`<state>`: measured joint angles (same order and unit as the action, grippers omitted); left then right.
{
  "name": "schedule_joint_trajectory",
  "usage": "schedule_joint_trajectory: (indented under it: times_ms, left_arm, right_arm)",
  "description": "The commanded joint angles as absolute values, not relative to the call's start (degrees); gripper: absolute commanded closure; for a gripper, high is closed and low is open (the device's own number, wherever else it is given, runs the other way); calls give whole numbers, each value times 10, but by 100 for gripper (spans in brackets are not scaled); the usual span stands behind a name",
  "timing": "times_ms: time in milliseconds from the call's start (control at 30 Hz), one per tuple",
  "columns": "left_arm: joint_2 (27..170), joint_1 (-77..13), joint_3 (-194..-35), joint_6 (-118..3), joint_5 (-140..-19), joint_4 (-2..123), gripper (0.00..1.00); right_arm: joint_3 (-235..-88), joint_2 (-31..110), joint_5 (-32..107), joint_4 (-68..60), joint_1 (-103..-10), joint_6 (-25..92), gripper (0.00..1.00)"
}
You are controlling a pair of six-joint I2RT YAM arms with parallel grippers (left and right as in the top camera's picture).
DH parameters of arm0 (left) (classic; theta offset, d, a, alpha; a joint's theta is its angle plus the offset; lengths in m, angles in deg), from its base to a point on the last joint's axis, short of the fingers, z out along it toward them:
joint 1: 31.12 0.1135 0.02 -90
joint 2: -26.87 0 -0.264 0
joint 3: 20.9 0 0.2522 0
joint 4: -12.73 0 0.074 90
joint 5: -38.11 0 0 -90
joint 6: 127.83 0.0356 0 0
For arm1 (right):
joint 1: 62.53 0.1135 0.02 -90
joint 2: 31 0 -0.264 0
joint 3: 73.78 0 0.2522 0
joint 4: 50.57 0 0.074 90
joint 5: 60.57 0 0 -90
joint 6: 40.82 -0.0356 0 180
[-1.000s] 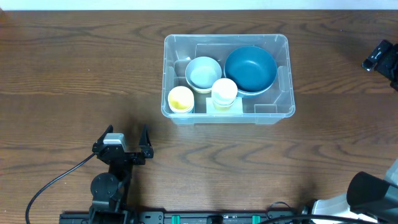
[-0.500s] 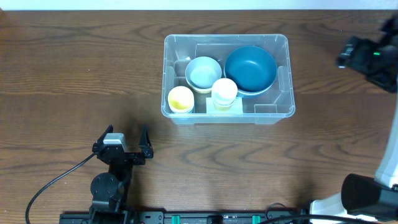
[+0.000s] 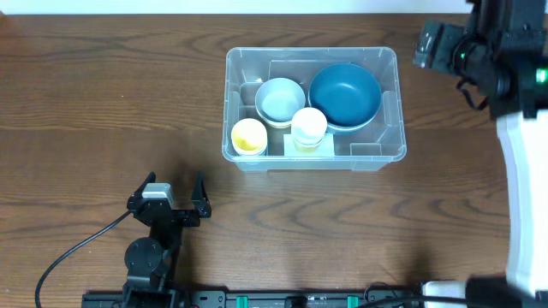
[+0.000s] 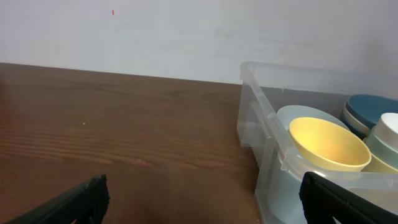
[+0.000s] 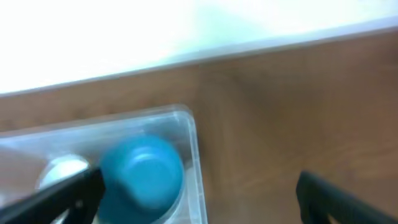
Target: Pack container
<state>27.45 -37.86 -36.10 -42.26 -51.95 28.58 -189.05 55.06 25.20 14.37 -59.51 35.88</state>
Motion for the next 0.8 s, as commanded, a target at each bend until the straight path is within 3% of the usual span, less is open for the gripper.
schedule_joint_trajectory:
  times_ms: [0,200,767]
  left_arm:
    - [271,-375,-349,-415,-515,307,2]
    - [271,-375,-349,-415,-515,307,2]
    - [271,-375,-349,-415,-515,307,2]
  right_arm:
    - [-1790,467,290,51,-592,415,1]
    - [-1576,321,299,-134,-595,456,1]
    - [-1091,-108,301,-420,-635,456,1]
